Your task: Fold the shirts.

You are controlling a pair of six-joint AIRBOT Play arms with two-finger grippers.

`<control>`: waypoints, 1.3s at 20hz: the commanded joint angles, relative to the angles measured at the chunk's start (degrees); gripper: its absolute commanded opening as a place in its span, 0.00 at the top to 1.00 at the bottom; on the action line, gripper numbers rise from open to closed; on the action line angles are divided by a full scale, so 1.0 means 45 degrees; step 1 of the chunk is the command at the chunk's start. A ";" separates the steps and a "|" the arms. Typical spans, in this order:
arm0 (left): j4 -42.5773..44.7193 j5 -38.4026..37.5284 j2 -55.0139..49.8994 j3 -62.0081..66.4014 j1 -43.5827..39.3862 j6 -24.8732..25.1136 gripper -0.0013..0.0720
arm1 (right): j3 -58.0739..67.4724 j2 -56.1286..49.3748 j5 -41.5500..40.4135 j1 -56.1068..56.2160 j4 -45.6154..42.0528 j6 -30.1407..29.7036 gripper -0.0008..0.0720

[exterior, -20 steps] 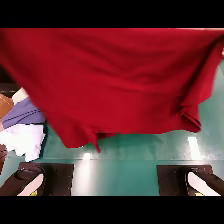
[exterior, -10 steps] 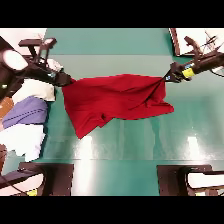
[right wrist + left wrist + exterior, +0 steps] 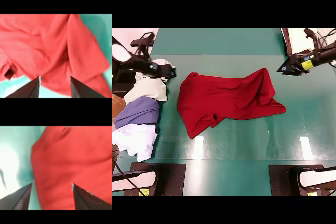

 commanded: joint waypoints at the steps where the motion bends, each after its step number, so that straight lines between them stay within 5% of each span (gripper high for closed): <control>1: -0.0933 -0.1336 0.0185 -0.1768 0.1341 0.0112 0.18 | -0.2239 0.1753 -0.0102 -0.0257 0.0044 -0.0359 0.40; 6: -0.1836 0.0568 0.0165 -0.4906 0.1477 0.0151 0.18 | -0.5183 0.3570 -0.0816 -0.0165 0.0049 -0.0359 0.40; 14: -0.2837 0.1423 -0.0758 -0.5542 0.0403 0.0675 0.18 | -0.6037 0.3993 -0.1161 -0.0165 0.0049 -0.0359 0.40; 15: -0.2861 0.1690 -0.0753 -0.5537 0.0078 0.0670 0.22 | -0.6037 0.3993 -0.1151 -0.0165 0.0049 -0.0359 0.40; 19: -0.2914 0.1273 -0.0738 -0.4760 -0.0155 0.0656 0.93 | -0.6091 0.3993 -0.0952 -0.0491 -0.0107 -0.0359 0.40; 26: -0.2773 0.0515 0.0554 -0.3400 -0.0058 0.0772 0.94 | -1.0088 0.4517 -0.2526 -0.3541 -0.0049 -0.0345 0.40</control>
